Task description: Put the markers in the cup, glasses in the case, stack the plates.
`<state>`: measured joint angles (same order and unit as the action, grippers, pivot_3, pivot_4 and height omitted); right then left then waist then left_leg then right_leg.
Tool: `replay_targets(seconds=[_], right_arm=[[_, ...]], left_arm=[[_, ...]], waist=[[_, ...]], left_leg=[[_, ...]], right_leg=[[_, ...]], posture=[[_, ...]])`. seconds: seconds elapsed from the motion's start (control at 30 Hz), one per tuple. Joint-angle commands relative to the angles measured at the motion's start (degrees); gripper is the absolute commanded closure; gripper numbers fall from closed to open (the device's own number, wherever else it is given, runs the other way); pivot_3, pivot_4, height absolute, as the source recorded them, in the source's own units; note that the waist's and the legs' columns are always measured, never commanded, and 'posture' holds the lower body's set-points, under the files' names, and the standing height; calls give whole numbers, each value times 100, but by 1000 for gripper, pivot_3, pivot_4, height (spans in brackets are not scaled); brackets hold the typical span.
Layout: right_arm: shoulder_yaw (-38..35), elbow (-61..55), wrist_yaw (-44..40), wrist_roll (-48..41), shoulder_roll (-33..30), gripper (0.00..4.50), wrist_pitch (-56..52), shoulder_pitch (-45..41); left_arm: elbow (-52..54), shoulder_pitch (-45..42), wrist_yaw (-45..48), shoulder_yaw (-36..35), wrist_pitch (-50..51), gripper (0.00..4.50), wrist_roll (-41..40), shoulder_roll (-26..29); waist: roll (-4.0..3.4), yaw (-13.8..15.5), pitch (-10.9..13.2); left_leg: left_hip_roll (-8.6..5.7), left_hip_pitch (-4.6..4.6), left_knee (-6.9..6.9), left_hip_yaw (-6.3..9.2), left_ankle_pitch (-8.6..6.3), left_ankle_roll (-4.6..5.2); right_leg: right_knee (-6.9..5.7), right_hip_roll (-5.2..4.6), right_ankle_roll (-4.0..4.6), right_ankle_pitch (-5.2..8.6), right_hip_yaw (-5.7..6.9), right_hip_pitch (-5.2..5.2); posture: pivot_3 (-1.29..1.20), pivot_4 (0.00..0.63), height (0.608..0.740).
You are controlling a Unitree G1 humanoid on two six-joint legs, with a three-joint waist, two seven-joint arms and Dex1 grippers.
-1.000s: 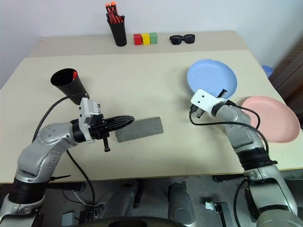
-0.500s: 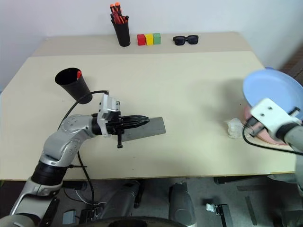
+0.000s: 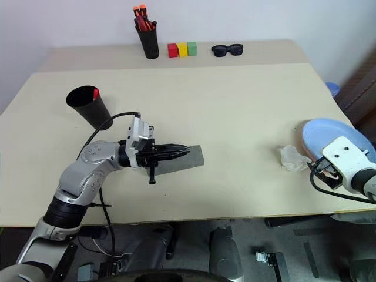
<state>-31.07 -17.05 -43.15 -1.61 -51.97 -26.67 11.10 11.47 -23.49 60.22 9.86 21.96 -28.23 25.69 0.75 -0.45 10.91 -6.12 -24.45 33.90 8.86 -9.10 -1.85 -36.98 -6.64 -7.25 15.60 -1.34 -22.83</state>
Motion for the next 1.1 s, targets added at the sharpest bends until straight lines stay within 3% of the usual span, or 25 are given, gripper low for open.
replay_targets(seconds=[0.03,0.17,0.43,0.53,0.73,0.77,0.93,1.1], right_arm=[[-482,-269,-122,-477,60,474,-191,-120],[-486,-875,-451,-1352,300,474,-793,-43],[819,-240,556,-295,542,474,-181,-118],[957,53,714,-82,501,1250,31,-121],[824,-294,564,-214,461,4190,35,-43],[753,-388,555,-261,449,4484,-8,-78],[171,-634,690,-424,272,4484,-494,-540],[-79,30,1126,-70,-9,4484,-803,-905]], left_arm=[[231,-123,-40,-42,22,4500,-45,-1],[246,-130,-53,-7,30,4500,-46,-18],[345,-107,-128,64,71,4500,-43,-111],[395,-81,-154,52,101,4500,-52,-120],[402,-51,-166,68,107,4500,-43,-126],[391,-63,-167,73,105,4500,-41,-136],[319,-129,-140,82,88,4500,-34,-179],[294,-126,-119,92,63,4500,-20,-207]], waist=[[0,3,0],[1,6,1],[1,4,1],[1,18,1],[0,29,1],[0,29,1],[0,34,1],[2,122,2]], left_leg=[[-1,0,0,1,-1,1],[-1,0,1,4,-2,3],[0,0,4,4,-5,6],[-2,-1,4,2,-5,7],[-1,-1,4,4,-6,8],[-1,-1,4,4,-6,8],[-1,-1,4,4,-6,9],[-2,-2,4,-11,-6,9]], right_leg=[[0,-2,-1,1,0,1],[1,-2,-3,2,3,4],[5,-13,-4,3,3,7],[6,-13,-4,3,2,6],[5,-12,-6,4,2,6],[5,-12,-6,4,2,6],[6,-12,-6,4,2,6],[9,-12,-6,4,4,7]], posture=[[0,150,740],[0,150,740],[0,150,740],[0,150,740],[0,150,740],[0,150,740],[0,150,740],[0,150,740]])
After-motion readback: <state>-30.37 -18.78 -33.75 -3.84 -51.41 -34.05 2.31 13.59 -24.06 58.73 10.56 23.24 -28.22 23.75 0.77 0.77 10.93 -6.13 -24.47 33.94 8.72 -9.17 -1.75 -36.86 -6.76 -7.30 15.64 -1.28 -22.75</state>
